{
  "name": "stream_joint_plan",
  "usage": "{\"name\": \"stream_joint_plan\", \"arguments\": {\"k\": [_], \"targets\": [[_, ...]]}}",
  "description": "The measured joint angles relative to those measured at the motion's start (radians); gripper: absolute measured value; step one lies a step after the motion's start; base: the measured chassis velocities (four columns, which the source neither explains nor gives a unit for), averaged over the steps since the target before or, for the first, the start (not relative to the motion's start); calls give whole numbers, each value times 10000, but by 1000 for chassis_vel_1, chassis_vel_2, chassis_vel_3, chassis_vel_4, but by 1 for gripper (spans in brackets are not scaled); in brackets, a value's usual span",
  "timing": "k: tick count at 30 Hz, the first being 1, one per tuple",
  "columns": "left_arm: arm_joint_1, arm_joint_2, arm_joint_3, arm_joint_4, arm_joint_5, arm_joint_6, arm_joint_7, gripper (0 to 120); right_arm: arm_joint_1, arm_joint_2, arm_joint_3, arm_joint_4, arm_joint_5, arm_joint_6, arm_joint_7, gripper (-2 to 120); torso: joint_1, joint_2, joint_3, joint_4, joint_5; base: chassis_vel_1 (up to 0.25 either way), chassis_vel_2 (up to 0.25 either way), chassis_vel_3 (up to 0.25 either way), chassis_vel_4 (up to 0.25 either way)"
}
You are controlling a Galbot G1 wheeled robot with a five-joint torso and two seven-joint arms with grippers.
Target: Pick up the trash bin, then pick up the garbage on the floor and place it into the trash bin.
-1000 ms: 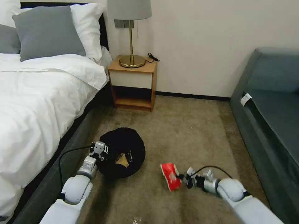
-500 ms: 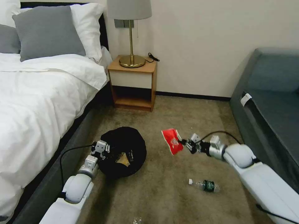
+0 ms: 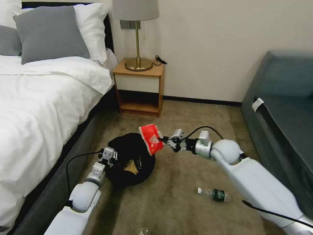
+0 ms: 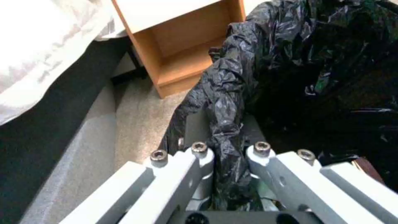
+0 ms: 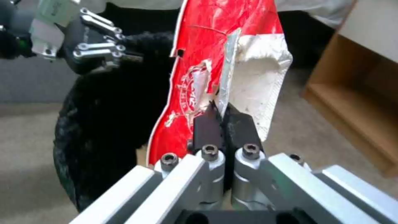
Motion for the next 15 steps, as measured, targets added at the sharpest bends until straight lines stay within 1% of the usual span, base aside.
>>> {"name": "stream_joint_plan", "arguments": {"k": [2, 4, 6, 8, 9, 10, 12, 15], "targets": [[0, -28, 28, -1, 15, 0, -4, 4, 16, 336, -163, -184, -177, 96, 29, 0, 0, 0, 0, -1, 0, 0, 0, 0, 0], [-1, -39, 39, 0, 18, 0, -6, 4, 24, 439, -207, -259, -245, 121, 42, 0, 0, 0, 0, -1, -1, 0, 0, 0, 0], [0, -69, 77, 5, 20, 0, -9, 4, 30, 759, -355, -558, -576, 235, 72, 0, 0, 0, 0, -1, -1, 0, 0, 0, 0], [-1, -80, 88, 10, 21, 0, -9, 4, 22, 850, -382, -641, -677, 254, 72, 0, 0, 0, 0, 0, 0, 0, 0, 0, 0], [-9, -100, 114, 38, 22, -3, -10, 4, -27, 1062, -454, -846, -967, 295, 73, 0, 0, 0, 0, -1, -1, 0, 0, 0, 0], [-9, -100, 114, 38, 22, -3, -10, 4, -27, 1062, -454, -846, -967, 295, 73, 0, 0, 0, 0, -1, -1, 0, 0, 0, 0], [-22, -128, 132, 80, 29, -10, -11, 4, -100, 1392, -578, -1134, -1345, 381, 151, 0, 0, 0, 0, -2, -1, 0, 0, 0, 0], [-26, -136, 140, 96, 43, -13, -11, 4, -148, 1569, -619, -1276, -1598, 458, 220, 0, 0, 0, -1, -2, -1, 0, 0, 0, 0]]}}
